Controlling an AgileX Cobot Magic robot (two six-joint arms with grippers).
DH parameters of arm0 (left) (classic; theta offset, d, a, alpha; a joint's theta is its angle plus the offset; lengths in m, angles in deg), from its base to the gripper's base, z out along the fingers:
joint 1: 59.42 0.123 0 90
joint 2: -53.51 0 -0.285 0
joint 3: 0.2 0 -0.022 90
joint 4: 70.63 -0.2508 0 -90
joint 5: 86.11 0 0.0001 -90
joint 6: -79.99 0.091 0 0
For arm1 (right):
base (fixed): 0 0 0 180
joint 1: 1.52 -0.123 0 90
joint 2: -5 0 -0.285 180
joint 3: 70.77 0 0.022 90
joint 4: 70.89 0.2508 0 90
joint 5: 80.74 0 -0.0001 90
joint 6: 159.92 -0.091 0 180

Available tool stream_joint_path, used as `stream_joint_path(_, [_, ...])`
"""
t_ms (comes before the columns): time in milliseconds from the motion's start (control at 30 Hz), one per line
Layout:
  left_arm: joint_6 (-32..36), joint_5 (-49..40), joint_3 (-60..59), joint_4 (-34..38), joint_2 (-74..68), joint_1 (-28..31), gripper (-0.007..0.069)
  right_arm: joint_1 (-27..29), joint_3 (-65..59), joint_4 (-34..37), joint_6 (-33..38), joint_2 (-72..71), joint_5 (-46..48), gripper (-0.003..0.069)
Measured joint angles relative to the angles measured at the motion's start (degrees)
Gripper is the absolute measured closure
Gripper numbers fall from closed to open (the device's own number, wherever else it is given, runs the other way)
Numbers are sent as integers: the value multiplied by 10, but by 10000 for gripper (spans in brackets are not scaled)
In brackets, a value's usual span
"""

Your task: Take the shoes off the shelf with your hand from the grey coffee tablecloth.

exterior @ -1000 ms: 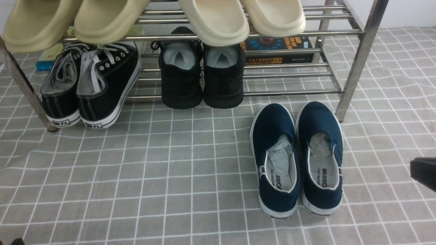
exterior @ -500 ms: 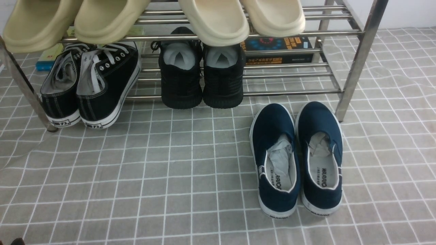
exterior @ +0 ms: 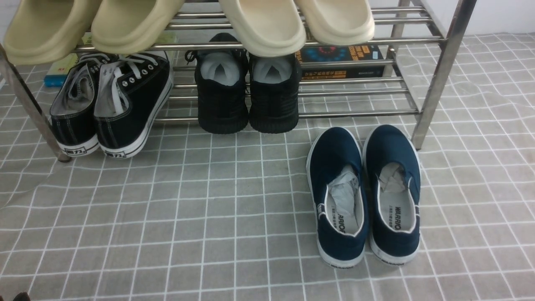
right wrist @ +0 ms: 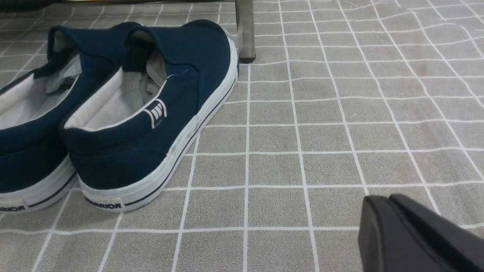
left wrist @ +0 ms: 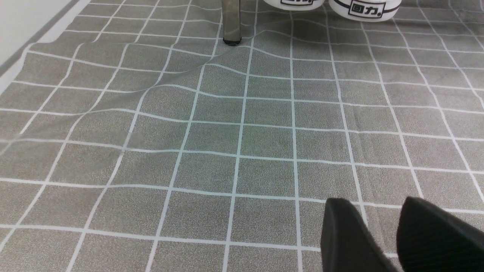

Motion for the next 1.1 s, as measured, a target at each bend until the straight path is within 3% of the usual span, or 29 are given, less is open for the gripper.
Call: stream_joint_path(1100, [0, 0, 0, 0, 0, 0, 384, 0, 3, 0, 0, 0, 14, 587])
